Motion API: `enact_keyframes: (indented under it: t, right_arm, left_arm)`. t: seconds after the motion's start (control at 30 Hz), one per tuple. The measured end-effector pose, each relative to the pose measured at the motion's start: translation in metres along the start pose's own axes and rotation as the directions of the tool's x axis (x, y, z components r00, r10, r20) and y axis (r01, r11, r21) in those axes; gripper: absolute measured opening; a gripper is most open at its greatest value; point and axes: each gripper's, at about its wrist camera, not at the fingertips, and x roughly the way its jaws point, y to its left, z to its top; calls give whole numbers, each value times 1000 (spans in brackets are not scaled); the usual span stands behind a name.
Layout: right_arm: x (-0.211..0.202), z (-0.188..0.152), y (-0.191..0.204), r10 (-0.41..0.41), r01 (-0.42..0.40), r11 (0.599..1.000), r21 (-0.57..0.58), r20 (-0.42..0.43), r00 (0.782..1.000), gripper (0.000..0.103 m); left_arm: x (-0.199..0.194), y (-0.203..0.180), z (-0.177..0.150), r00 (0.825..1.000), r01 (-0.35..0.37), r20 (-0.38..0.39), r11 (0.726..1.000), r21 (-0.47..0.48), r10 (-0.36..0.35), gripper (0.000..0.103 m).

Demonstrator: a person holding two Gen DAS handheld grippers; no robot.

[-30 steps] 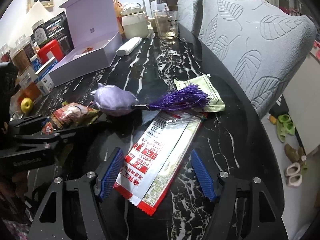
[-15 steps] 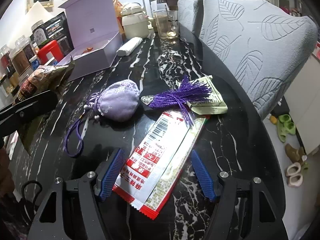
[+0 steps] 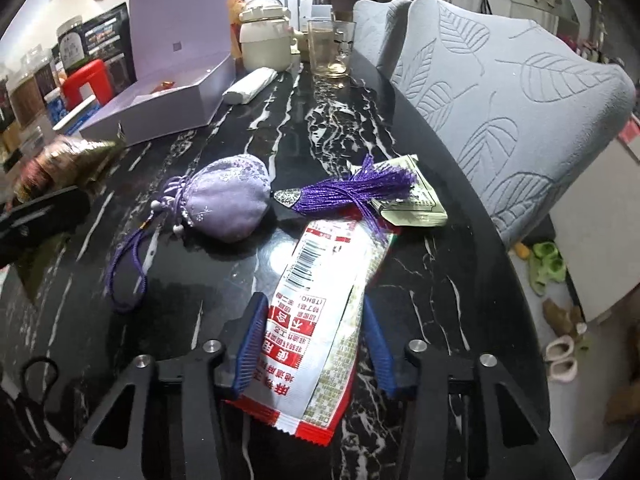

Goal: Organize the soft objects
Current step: 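Lift the cereal bag with the left tool while the right tool holds the red-and-white packet, then carry the cereal bag and red-and-white packet toward the lavender box with both tools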

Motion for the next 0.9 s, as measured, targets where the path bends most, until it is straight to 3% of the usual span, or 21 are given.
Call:
enact_keyframes:
  t: [0.3, 0.57, 0.63, 0.8, 0.9]
  right_arm:
    - [-15, -10, -11, 79, -78, 992, 101, -5, 997, 43]
    - [-19, -17, -7, 68, -66, 996, 64, -30, 997, 45]
    - [-19, -18, -8, 47, -44, 997, 64, -38, 998, 49]
    - [-13, -18, 0, -28, 29, 999, 38, -42, 999, 75]
    - [-10, -19, 8, -52, 52, 999, 8, -32, 998, 78]
  left_arm:
    - [-1, 4, -3, 1000, 0, -13, 1000, -19, 0, 54]
    - [-4, 6, -8, 1000, -9, -20, 1000, -28, 9, 54]
    - [-4, 8, -8, 1000, -8, -23, 999, -34, 8, 54]
    - [-4, 10, -10, 999, -17, -29, 999, -32, 16, 54]
    - [-6, 12, -12, 999, -23, -30, 999, -36, 22, 54]
